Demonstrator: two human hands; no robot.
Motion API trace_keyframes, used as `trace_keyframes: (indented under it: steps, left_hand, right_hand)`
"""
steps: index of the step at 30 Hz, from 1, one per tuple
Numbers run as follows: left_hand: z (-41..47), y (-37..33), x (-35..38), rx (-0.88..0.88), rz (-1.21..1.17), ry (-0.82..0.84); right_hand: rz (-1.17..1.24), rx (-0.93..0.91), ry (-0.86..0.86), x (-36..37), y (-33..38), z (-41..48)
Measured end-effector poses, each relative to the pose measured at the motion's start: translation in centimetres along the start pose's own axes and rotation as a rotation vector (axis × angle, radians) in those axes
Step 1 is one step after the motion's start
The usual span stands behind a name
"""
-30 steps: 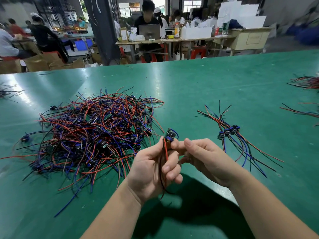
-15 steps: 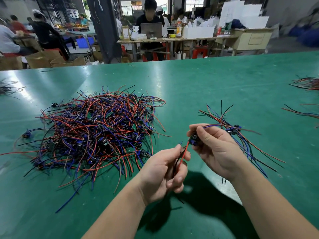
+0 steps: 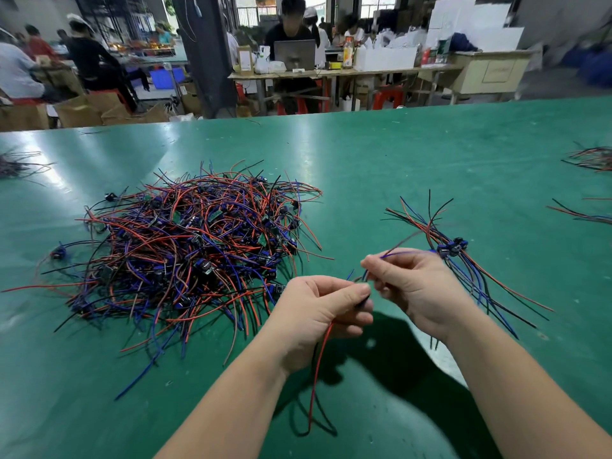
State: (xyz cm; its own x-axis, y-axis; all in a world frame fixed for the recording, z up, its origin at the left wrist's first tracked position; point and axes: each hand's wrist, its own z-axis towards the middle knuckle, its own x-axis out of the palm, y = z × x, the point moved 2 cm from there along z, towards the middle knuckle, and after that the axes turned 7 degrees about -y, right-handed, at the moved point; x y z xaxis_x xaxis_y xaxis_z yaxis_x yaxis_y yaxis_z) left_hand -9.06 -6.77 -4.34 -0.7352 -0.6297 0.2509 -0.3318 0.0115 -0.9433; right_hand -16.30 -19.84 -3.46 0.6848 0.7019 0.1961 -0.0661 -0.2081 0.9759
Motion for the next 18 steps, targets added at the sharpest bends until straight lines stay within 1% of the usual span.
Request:
trace_keyframes:
  steps: [4,6,13,16,18]
  left_hand:
    - [-0.5,0.2,0.2,-0.096,0.111,0.153]
    - [-0.7,0.2,0.2,-0.127,0.136,0.210]
    - [-1.0,0.4,0.0,-0.193,0.159,0.304]
    - [-1.1,0.6,-0.1,-0.105,0.223,0.359]
    - [-0.9,0.5,-0.2,-0.022,0.225,0.335]
  right_hand:
    - [0.116,-0.011,-0.246,-2.1,1.4,0.9]
    - [0.162,-0.024,-0.326,-3.0,1.6,1.2]
    - [0.189,0.005,-0.366,-3.2,1.2,1.5]
    - [0.231,0.069,-0.408,-3.6,1.2,1.7]
    - [0.278,0.151,-0.371,-3.7,1.0,1.9]
